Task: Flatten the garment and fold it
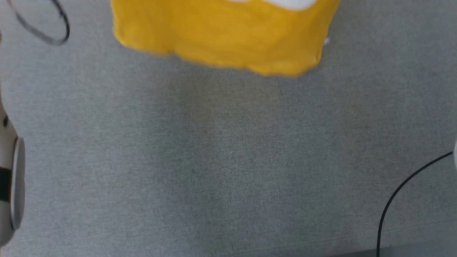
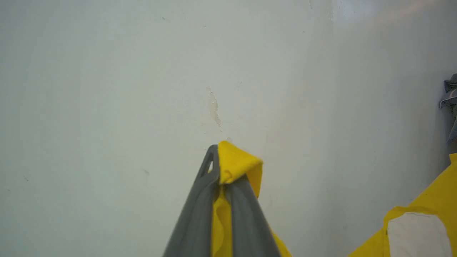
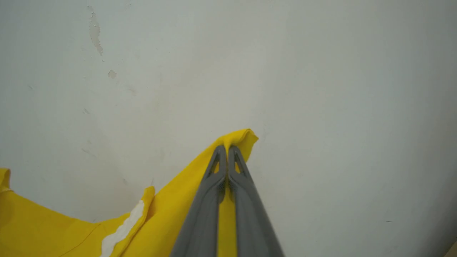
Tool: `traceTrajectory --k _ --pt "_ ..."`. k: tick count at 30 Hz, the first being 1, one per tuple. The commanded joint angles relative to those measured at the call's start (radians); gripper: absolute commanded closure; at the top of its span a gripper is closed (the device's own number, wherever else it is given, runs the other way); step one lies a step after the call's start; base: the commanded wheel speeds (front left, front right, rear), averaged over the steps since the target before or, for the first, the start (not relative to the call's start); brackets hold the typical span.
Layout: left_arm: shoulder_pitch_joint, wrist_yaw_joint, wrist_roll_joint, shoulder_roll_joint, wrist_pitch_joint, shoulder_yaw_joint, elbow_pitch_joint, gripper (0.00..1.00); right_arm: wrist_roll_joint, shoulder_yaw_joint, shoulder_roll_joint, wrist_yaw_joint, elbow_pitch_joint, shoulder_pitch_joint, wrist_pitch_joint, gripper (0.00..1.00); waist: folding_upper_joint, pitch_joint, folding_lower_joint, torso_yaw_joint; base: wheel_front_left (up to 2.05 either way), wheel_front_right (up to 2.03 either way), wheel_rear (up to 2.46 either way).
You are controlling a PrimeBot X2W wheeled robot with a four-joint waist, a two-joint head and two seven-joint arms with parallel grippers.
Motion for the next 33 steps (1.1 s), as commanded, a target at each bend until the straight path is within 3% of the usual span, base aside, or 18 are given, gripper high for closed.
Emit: traceTrajectory --k 1,7,12,18,26,33 --pt "-0.032 0.009 0.009 -0.012 -0.036 0.007 0.013 1.00 -0.021 -0.012 0.008 -0.002 0.012 -0.028 -0.028 1.00 0.0000 0.080 -0.0003 -0.016 0.00 0.00 0.00" --pt "-0.190 0.012 0.027 -0.060 -0.203 0.026 0.046 1.00 -0.121 -0.044 0.025 -0.002 0.030 -0.159 -0.137 1.00 0.0000 0.199 -0.0003 -0.003 0.00 0.00 0.00" --pt "-0.271 -0.019 0.047 -0.054 -0.325 0.029 0.068 1.00 -0.180 -0.055 0.027 -0.002 0.032 -0.229 -0.205 1.00 0.0000 0.312 -0.0003 0.017 0.00 0.00 0.00" --pt "-0.299 -0.056 0.042 -0.038 -0.381 0.049 0.095 1.00 -0.210 -0.056 0.009 -0.002 0.033 -0.293 -0.241 1.00 0.0000 0.455 -0.0003 0.044 0.00 0.00 0.00" --pt "-0.215 -0.109 0.007 -0.023 -0.401 0.090 0.074 1.00 -0.204 0.010 -0.023 -0.002 0.064 -0.274 -0.320 1.00 0.0000 0.538 -0.0003 0.067 0.00 0.00 0.00" --pt "-0.045 -0.135 -0.025 0.013 -0.395 0.087 0.002 1.00 -0.075 0.121 -0.068 -0.002 0.075 -0.198 -0.381 1.00 0.0000 0.516 -0.0003 0.083 0.00 0.00 0.00"
